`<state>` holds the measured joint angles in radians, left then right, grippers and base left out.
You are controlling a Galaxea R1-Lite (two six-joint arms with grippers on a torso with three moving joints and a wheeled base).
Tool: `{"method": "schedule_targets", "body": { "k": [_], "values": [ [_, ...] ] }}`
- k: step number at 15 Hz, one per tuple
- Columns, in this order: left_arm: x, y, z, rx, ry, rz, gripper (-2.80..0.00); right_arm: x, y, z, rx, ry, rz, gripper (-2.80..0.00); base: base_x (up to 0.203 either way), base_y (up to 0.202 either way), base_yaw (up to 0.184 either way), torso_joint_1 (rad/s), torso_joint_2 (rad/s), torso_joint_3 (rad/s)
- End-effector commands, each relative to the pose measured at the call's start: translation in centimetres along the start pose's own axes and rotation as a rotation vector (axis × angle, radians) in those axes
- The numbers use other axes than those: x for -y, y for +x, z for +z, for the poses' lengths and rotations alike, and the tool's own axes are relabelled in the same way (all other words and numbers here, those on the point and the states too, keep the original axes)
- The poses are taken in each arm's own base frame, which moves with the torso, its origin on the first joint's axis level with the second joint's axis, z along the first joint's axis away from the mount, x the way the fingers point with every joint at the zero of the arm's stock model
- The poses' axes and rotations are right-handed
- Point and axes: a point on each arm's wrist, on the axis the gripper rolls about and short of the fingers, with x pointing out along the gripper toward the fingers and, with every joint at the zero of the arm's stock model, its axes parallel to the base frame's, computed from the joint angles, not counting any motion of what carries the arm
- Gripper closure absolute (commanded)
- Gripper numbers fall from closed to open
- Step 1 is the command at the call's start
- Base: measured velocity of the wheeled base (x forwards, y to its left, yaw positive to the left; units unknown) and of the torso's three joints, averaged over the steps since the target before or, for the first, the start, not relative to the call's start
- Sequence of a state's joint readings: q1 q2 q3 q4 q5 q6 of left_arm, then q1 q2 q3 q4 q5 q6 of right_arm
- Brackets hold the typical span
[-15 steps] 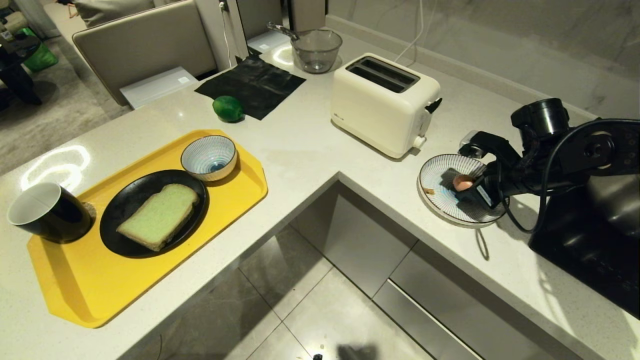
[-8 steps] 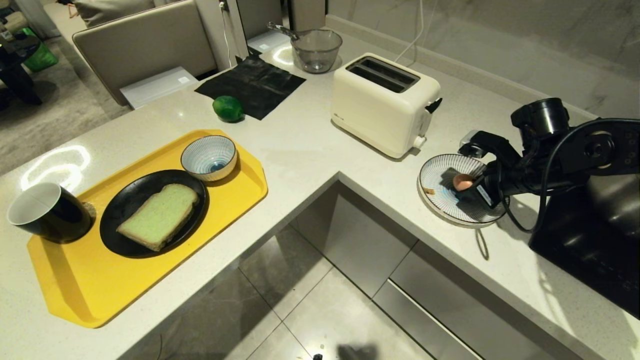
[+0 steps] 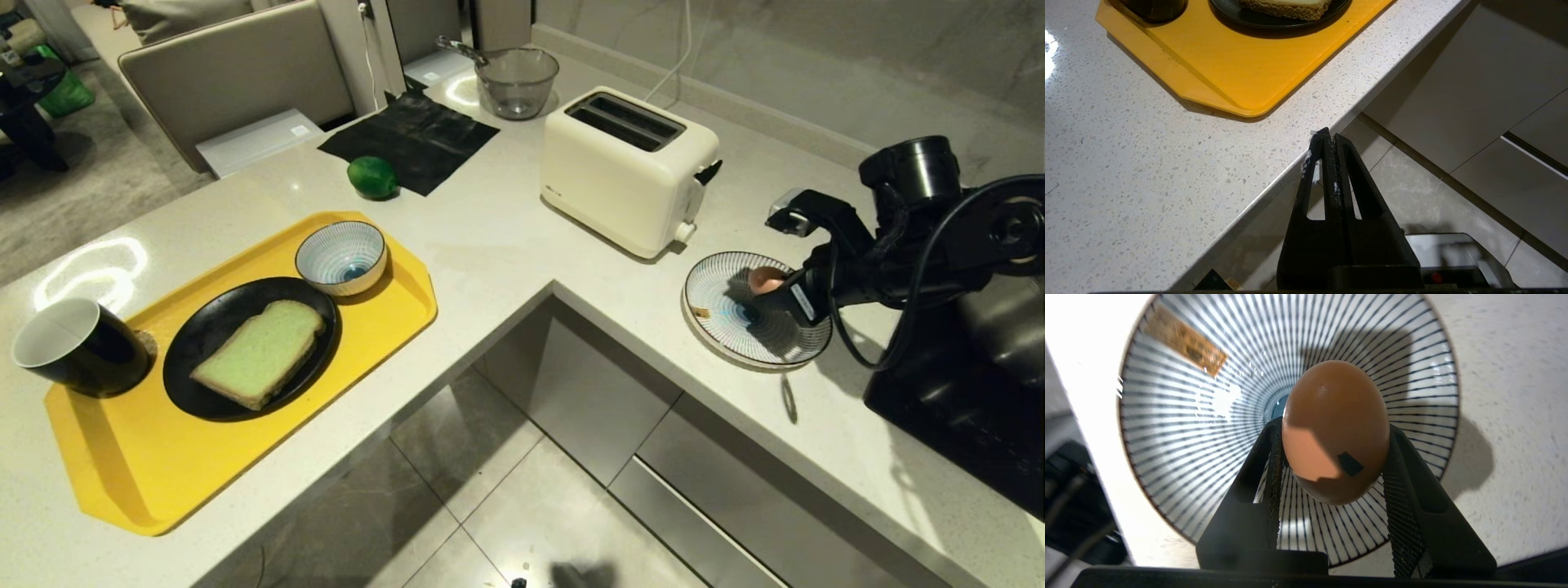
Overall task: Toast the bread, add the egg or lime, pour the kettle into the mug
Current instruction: Pick up the egg, then put the egg in the bowl
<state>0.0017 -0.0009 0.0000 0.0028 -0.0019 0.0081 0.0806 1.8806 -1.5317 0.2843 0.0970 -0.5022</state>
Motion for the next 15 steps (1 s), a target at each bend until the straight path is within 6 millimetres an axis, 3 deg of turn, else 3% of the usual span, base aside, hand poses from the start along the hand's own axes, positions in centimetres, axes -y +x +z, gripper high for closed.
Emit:
{"method": "schedule_targets", "body": {
  "k": [1, 8, 11, 15],
  "values": [
    [0.0, 0.0, 0.0, 0.002, 0.0, -0.001, 0.0, 0.2, -2.9, 1.0, 0.063, 0.109, -0.028, 0.0, 0.0, 0.0, 0.0, 0.0, 0.0, 0.0],
    [0.0, 0.0, 0.0, 0.0, 0.0, -0.001, 0.0, 3.5, -10.8, 1.0, 0.202, 0.298, -0.188, 0.0, 0.0, 0.0, 0.0, 0.0, 0.0, 0.0],
    [0.0, 0.0, 0.0, 0.0, 0.0, -0.001, 0.0, 3.4, -14.3, 1.3, 0.269, 0.297, -0.234, 0.0, 0.0, 0.0, 0.0, 0.0, 0.0, 0.0],
    [0.0, 0.0, 0.0, 0.0, 0.0, -0.001, 0.0, 3.0, -16.7, 1.5, 0.324, 0.327, -0.255, 0.0, 0.0, 0.0, 0.0, 0.0, 0.0, 0.0]
  ]
}}
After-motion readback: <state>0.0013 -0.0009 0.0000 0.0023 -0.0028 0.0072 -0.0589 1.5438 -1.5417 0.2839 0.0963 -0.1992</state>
